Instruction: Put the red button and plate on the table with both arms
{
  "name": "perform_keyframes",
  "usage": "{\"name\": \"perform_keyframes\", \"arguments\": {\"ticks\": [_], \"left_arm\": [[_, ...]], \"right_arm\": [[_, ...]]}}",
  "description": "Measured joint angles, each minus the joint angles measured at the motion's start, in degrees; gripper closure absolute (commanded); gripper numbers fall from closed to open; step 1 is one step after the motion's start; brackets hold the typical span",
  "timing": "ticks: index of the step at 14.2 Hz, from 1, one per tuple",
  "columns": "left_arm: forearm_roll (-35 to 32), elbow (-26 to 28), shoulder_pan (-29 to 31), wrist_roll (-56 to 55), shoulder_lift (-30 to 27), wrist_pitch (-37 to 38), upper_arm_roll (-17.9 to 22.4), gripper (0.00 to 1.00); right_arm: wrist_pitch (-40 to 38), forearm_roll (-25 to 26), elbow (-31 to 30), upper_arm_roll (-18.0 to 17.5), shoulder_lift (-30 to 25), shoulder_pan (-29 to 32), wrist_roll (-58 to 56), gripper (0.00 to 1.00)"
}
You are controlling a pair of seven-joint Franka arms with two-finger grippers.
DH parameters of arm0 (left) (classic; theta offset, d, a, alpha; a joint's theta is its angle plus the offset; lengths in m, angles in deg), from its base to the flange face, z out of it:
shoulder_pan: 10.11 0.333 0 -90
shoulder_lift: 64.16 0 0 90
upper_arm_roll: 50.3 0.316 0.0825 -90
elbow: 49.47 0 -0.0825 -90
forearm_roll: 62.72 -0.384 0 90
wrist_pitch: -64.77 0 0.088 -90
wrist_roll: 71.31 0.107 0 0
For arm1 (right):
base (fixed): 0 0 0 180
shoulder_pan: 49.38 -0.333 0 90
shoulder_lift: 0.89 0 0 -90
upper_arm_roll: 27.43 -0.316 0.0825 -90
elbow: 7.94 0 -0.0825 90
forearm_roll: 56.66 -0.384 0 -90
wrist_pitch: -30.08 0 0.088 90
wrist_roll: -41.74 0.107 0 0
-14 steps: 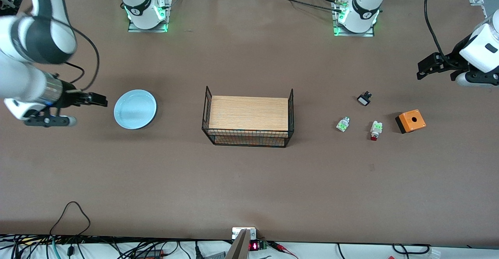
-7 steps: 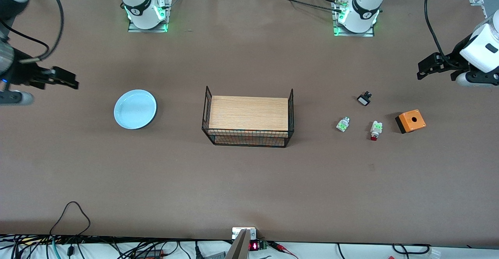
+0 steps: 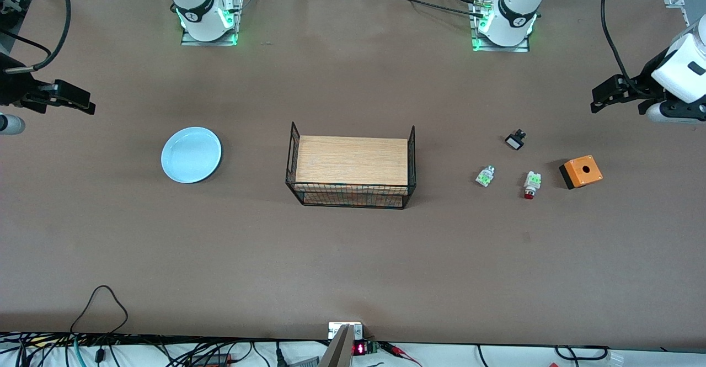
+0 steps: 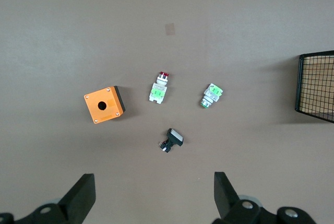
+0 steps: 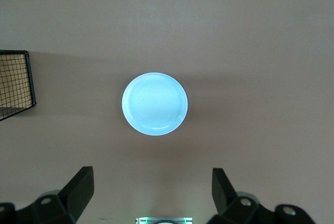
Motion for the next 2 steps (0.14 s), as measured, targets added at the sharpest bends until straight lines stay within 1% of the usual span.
{"name": "perform_keyframes", "arguments": {"ticks": [2], "left_arm": [[0.0, 0.0, 0.0, 0.0, 0.0, 0.0, 0.0, 0.0]], "right_arm": [[0.0, 0.0, 0.0, 0.1, 0.0, 0.1, 0.0, 0.0]]}}
